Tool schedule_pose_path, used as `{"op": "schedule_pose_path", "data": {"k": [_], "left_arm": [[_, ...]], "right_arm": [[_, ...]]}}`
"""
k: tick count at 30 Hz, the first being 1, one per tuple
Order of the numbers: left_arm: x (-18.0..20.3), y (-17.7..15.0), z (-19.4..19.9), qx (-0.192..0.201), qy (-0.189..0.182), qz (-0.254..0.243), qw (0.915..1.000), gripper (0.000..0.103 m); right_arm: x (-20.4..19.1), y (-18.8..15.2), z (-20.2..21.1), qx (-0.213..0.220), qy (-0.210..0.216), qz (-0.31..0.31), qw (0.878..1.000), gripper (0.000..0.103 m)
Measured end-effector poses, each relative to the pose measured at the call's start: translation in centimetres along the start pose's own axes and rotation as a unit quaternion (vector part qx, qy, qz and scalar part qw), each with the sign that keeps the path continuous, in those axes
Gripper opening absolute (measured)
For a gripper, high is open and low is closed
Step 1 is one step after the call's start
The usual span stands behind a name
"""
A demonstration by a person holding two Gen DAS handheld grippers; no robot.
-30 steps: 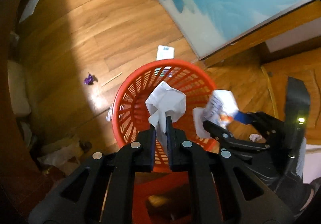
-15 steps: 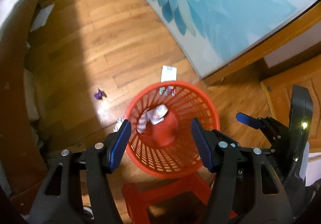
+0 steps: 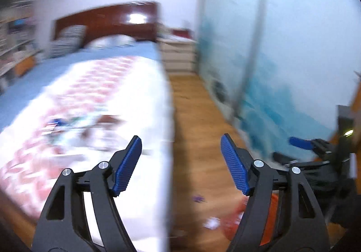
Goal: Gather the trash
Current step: 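Return both tools to the bed and grasp the white plastic bag with the right gripper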
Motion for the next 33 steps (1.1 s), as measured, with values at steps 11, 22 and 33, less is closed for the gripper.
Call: {"op": "schedule_pose_path", "data": {"k": [11, 22, 33], "left_arm": [[-17.2, -6.8, -0.4, -0.009, 0.064, 0.147, 0.9870, 0.073], [-22.4, -8.5, 0.3, 0.005, 0.055, 0.222, 0.9735, 0.073], [-23.5, -8.4, -1.8, -0.003, 0.054, 0.233, 0.9711, 0.073]], "right_arm": [[-19.4, 2.2, -7.3, -0.017, 0.103, 0.082, 0.991, 0.076], [-29.8, 4.7, -20.7, -0.083, 0.134, 0.101, 0.982, 0.084], [-29.2, 3.4, -21.7, -0.095, 0.164, 0.065, 0.980, 0.044]]}}
Point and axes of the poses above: each gripper's, at about its wrist camera, not at the fingertips, and z roughly against the way its jaws point, x to its right, y to its top, the point moved 6 cm from there along -z, roughly the way its jaws point, and after that the axes turned 9 degrees about -x, right-handed, at the moved point
